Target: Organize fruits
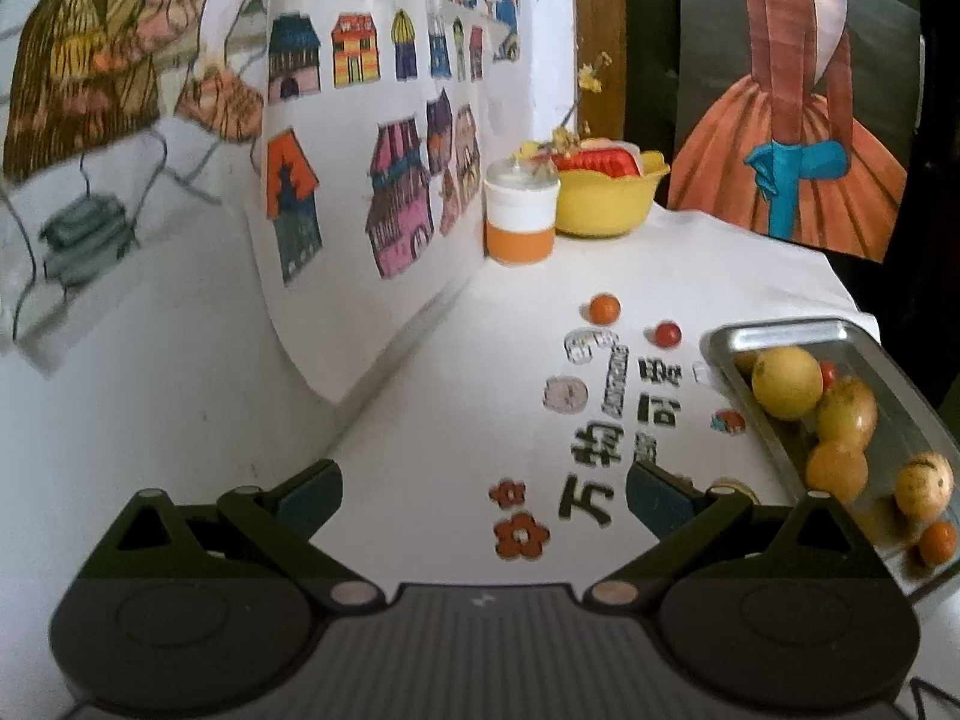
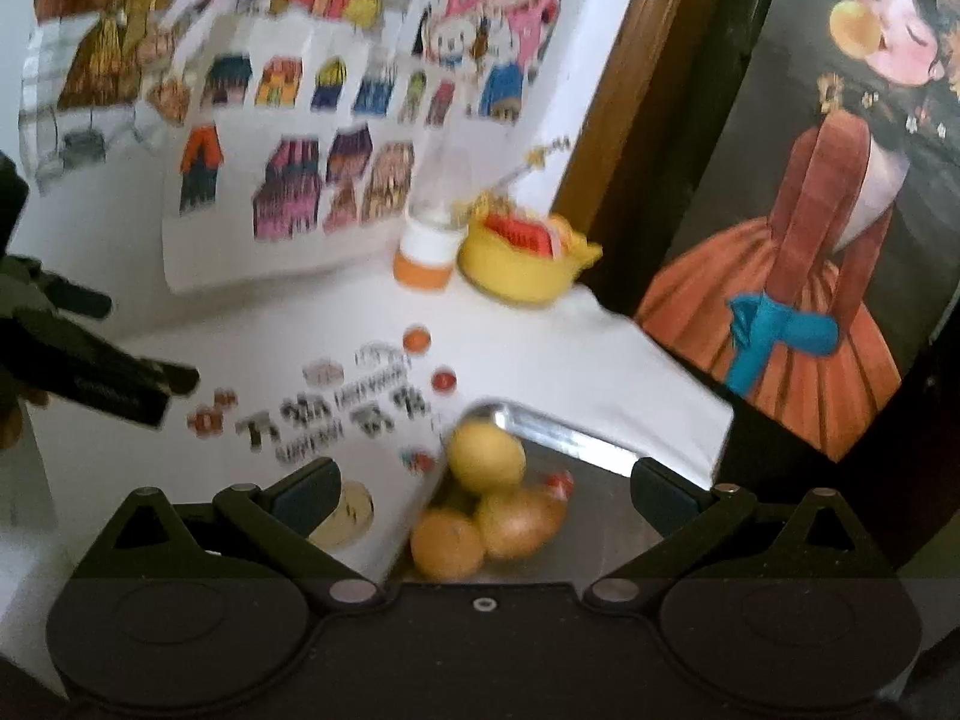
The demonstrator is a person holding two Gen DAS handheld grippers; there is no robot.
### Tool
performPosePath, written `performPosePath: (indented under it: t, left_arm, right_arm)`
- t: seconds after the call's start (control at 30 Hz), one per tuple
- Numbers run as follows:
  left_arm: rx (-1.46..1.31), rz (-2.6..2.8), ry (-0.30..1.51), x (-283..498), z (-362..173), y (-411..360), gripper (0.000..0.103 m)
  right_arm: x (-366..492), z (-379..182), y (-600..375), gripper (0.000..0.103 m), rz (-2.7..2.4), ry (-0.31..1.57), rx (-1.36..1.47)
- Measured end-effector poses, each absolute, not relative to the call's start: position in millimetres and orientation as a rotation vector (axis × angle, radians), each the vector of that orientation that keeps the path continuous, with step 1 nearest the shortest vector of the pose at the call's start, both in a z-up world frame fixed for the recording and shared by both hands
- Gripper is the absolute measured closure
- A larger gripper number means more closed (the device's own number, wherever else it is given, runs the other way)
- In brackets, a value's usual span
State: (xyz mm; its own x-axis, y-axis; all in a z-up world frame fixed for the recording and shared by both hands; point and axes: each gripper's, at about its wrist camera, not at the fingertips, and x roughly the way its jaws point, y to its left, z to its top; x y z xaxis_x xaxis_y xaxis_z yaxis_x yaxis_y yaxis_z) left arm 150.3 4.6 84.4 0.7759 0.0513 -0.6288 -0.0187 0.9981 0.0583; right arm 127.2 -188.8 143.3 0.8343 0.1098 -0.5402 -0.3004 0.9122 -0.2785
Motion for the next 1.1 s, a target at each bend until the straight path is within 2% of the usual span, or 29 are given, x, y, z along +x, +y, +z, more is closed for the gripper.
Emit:
performPosePath:
  t: [0.53,0.8,1.1]
  left_arm:
    - [0.040,0.055,0.593,186.3,110.7,-6.4,0.000]
    - [-0.020,0.067,0.609,225.3,92.1,-7.7,0.000]
    - [0.032,0.017,0.619,270.6,76.0,-22.1,0.000]
  right_arm:
    - [168.8,178.6,-190.1,0.001,0.250,0.404,-0.337]
    - [197.3,155.9,-186.5,0.001,0.278,0.422,-0.323]
    - [239.5,118.1,-188.5,0.001,0.291,0.499,-0.365]
